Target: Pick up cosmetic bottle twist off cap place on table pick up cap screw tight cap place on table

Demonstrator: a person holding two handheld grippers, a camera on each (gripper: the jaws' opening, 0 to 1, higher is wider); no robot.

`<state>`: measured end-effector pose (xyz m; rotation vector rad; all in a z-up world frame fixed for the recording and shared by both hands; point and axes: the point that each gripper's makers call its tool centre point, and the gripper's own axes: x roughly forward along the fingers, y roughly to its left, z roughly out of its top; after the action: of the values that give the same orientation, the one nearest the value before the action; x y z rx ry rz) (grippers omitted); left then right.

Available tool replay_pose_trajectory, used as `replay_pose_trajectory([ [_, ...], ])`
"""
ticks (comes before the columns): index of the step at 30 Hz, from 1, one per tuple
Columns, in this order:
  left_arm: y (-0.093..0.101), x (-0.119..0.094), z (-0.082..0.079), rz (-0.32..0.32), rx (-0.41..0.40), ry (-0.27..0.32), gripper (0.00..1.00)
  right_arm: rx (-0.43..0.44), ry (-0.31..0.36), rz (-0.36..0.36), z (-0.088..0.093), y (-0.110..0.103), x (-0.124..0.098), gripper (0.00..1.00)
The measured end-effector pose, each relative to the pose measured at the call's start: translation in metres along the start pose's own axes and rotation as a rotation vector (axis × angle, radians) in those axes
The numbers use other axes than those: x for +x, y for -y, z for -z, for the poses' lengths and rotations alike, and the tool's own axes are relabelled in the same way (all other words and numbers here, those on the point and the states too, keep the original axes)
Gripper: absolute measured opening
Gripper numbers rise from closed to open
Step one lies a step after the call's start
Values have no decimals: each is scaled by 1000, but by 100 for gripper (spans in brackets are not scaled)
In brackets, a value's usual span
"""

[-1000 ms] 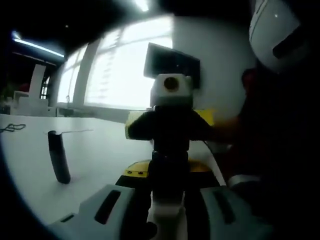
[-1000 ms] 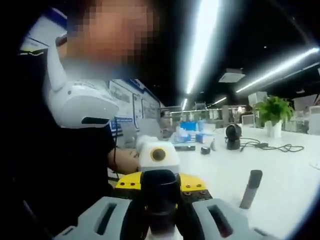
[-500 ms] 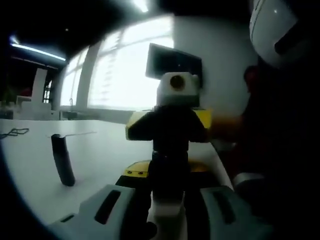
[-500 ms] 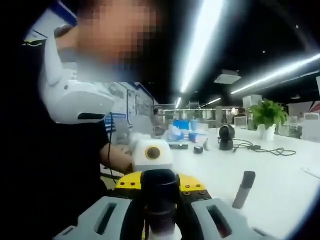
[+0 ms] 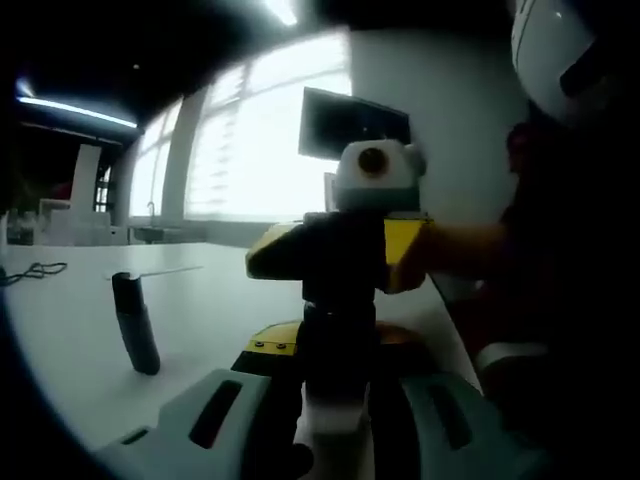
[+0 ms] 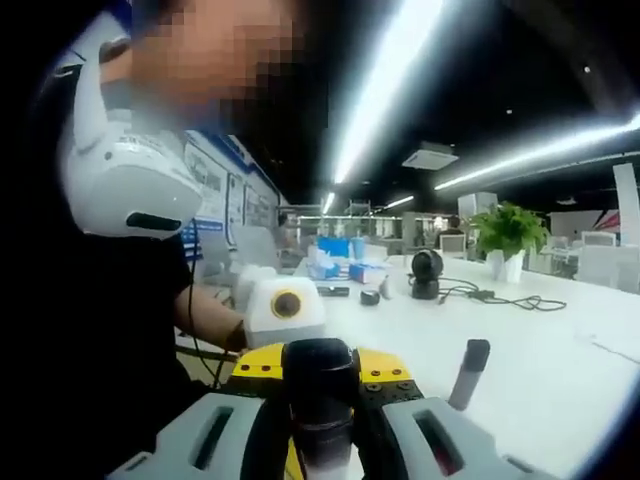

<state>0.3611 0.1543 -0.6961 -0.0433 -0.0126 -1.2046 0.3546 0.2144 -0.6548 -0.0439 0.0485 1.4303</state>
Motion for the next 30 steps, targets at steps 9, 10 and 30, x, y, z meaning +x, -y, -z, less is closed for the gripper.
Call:
replay_pose_trajectory([
  [9,-5,2,-2,-28,30,-8,14,13,25,178,-3,12,-3,17],
  [10,-8,3,-4,-41,24,-6,14,14,30,202,-4,14,-4,17],
  [30,-30,6,-10,-124,46,43,14,-19,18,554,-9,41,-5,17],
])
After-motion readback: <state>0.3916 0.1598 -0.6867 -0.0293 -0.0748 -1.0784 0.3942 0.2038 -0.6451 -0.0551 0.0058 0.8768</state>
